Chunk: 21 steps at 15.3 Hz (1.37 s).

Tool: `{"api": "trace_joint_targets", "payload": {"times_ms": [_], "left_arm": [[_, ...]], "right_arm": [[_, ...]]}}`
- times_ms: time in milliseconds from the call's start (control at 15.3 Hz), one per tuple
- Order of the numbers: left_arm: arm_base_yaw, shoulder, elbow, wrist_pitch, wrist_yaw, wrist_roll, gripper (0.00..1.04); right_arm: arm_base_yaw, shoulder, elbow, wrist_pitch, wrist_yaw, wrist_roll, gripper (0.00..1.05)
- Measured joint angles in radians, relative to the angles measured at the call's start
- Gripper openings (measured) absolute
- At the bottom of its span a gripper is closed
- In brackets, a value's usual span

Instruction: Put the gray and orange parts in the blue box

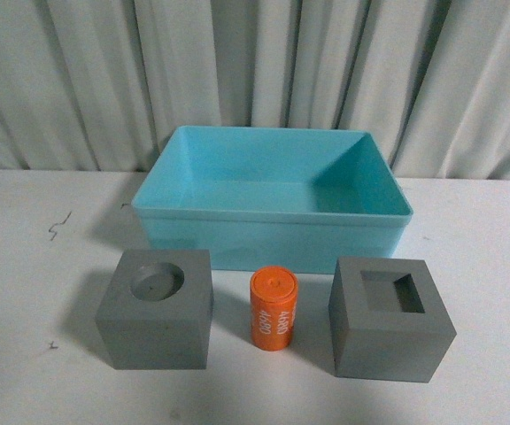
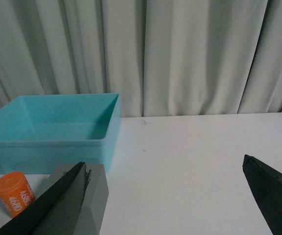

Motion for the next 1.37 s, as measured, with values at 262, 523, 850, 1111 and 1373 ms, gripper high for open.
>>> {"api": "trace_joint_targets", "payload": {"times_ms": [262,523,850,1111,1373], "left_arm": [[0.0,0.0,0.0,0.0,0.0,0.0,0.98],[0.0,0.0,0.0,0.0,0.0,0.0,0.98],[0.0,0.0,0.0,0.0,0.0,0.0,0.98],[0.0,0.0,0.0,0.0,0.0,0.0,0.98],[0.0,0.0,0.0,0.0,0.0,0.0,0.98]], "right_arm": [[0.0,0.0,0.0,0.0,0.0,0.0,0.98],[0.0,0.0,0.0,0.0,0.0,0.0,0.98],[0.0,0.0,0.0,0.0,0.0,0.0,0.98],[0.0,0.0,0.0,0.0,0.0,0.0,0.98],[0.0,0.0,0.0,0.0,0.0,0.0,0.98]]}}
